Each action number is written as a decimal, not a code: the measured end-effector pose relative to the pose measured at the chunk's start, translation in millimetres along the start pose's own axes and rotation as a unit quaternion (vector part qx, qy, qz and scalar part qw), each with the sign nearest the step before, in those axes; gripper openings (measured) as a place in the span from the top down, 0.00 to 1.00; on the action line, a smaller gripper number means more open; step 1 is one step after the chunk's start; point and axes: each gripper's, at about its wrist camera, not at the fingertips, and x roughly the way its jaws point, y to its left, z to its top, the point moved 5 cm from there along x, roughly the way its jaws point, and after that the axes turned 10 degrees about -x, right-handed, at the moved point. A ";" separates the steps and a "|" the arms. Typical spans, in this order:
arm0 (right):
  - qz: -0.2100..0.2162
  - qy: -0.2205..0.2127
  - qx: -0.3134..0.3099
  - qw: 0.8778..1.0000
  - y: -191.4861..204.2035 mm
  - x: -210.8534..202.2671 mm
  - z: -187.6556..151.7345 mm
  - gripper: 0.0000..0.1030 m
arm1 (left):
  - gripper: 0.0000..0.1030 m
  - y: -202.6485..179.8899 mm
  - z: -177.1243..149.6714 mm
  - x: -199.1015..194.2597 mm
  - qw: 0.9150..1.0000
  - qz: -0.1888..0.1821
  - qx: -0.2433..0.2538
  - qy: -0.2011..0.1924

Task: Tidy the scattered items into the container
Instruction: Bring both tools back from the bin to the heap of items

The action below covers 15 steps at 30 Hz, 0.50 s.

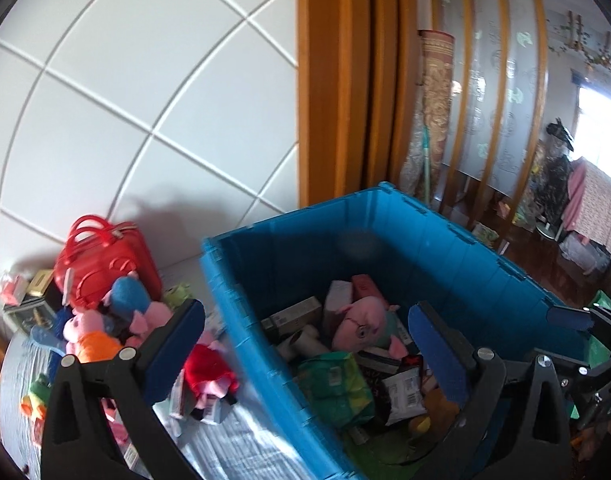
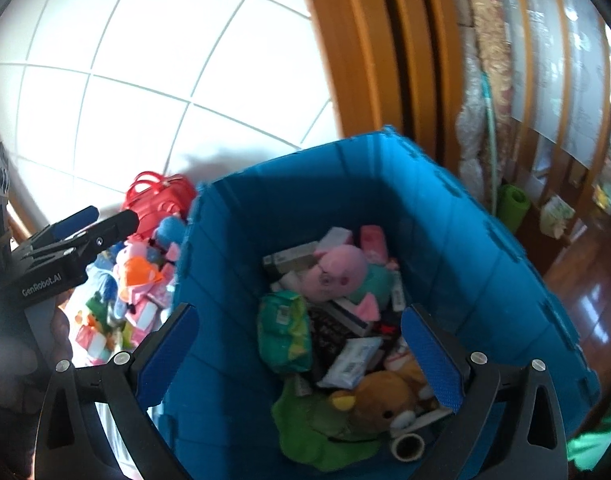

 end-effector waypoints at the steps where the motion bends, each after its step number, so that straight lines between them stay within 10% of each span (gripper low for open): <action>1: 0.007 -0.001 -0.006 1.000 7.5 2.6 2.5 0.00 | 0.00 8.3 -1.8 -3.8 1.000 0.006 -0.004 -0.001; 15: 0.081 -0.019 -0.084 0.993 106.6 21.1 21.9 0.00 | 0.00 101.8 -26.5 -64.6 0.994 0.098 -0.053 -0.017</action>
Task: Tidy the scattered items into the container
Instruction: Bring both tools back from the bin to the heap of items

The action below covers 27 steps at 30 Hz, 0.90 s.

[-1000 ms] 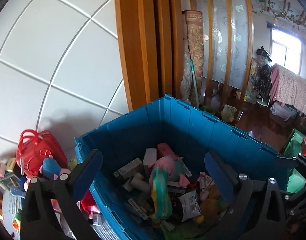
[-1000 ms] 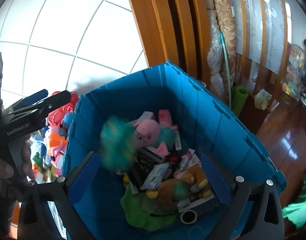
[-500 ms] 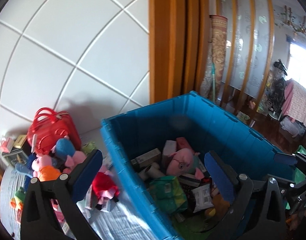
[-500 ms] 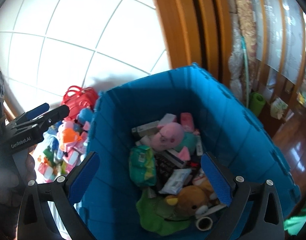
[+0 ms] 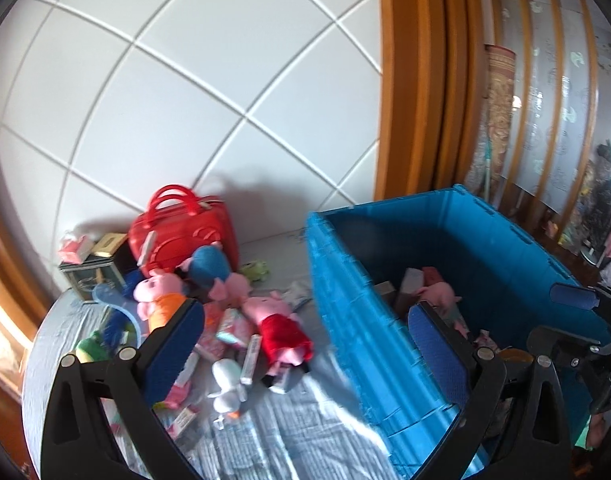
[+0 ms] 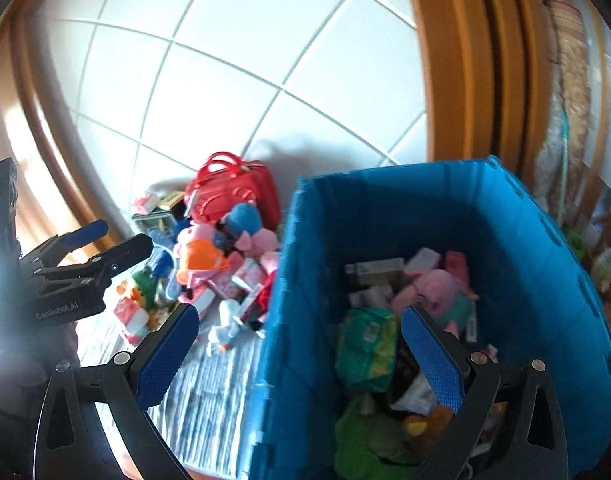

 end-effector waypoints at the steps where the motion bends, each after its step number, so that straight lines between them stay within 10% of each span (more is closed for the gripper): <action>1: 0.006 0.002 -0.003 1.000 6.2 4.1 0.8 0.00 | 0.00 6.2 -1.9 -1.5 1.000 0.004 -0.004 0.001; 19: 0.058 0.027 -0.065 0.996 122.0 55.8 15.1 0.00 | 0.00 163.9 -39.8 -25.0 0.990 0.092 -0.102 0.014; 27: 0.052 0.052 -0.059 0.996 160.7 91.9 11.9 0.00 | 0.00 272.9 -71.8 -11.5 0.974 0.134 -0.178 0.048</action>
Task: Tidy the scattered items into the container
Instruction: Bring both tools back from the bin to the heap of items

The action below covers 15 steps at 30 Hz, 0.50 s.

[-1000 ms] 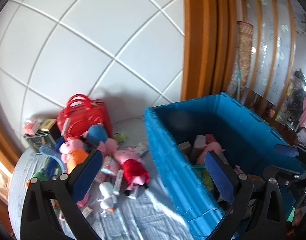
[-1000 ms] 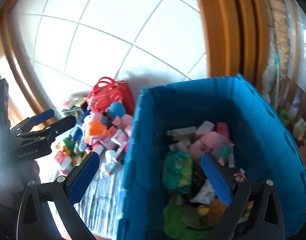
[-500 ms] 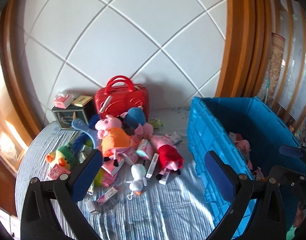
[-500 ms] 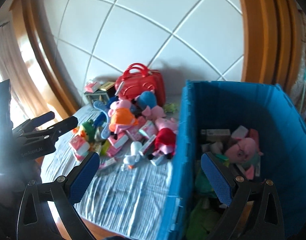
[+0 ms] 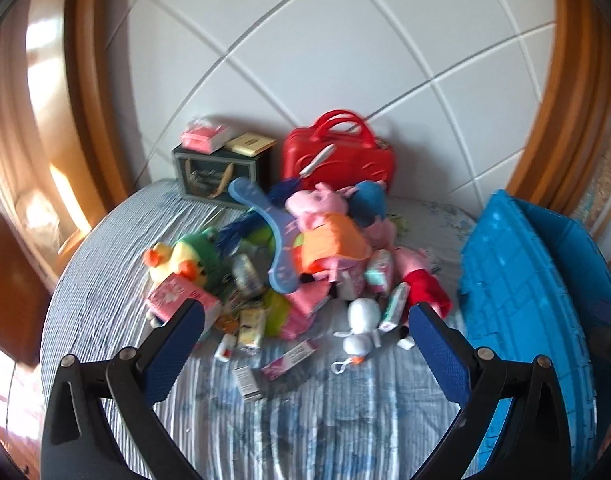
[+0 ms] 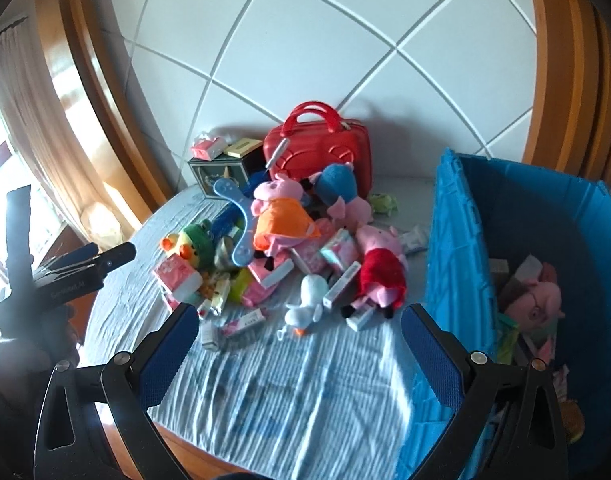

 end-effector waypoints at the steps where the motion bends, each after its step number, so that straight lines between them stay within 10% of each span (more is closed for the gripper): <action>1: 0.000 0.004 0.002 1.000 3.9 6.1 0.1 0.00 | 0.00 13.7 0.6 7.0 1.000 0.008 -0.009 0.005; 15: -0.012 0.050 -0.041 0.998 66.6 105.9 -7.6 0.00 | 0.00 167.3 -10.7 133.4 0.986 0.064 -0.128 0.086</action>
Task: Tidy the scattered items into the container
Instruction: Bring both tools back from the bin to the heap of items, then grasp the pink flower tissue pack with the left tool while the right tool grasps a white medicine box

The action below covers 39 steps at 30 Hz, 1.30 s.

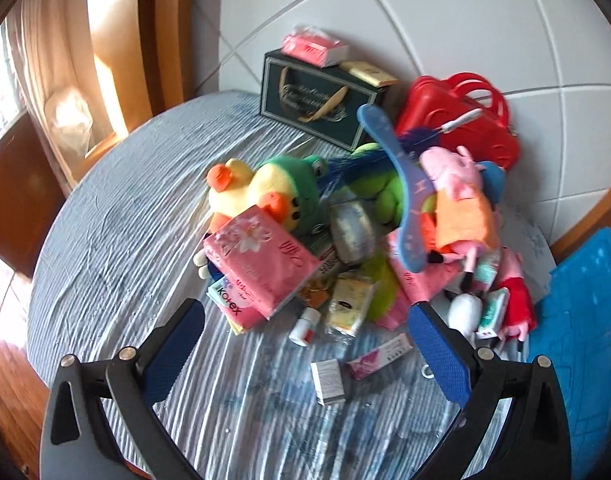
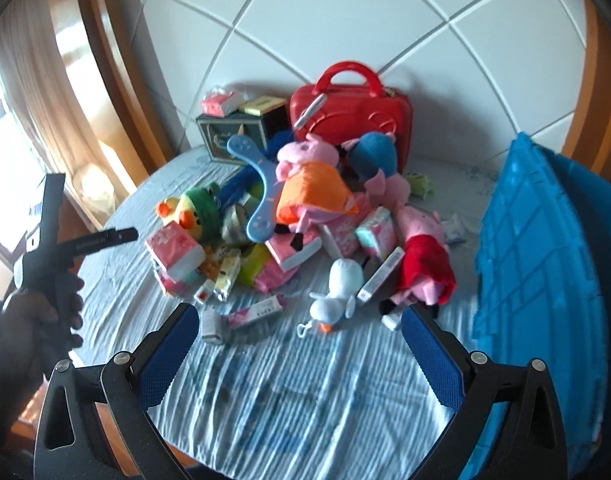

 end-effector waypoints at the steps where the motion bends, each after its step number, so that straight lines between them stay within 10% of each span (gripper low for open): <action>1: 0.002 0.010 -0.003 1.000 4.4 10.1 -2.4 0.00 | 0.00 4.0 1.7 7.3 1.000 0.001 -0.004 0.005; 19: -0.067 0.094 0.050 0.992 13.5 61.7 -36.1 0.00 | 0.00 41.2 29.0 168.2 0.986 0.058 -0.126 0.093; 39: 0.004 0.149 -0.035 0.988 127.6 263.7 -55.0 0.00 | 0.00 43.3 44.4 195.9 0.993 0.050 -0.035 0.099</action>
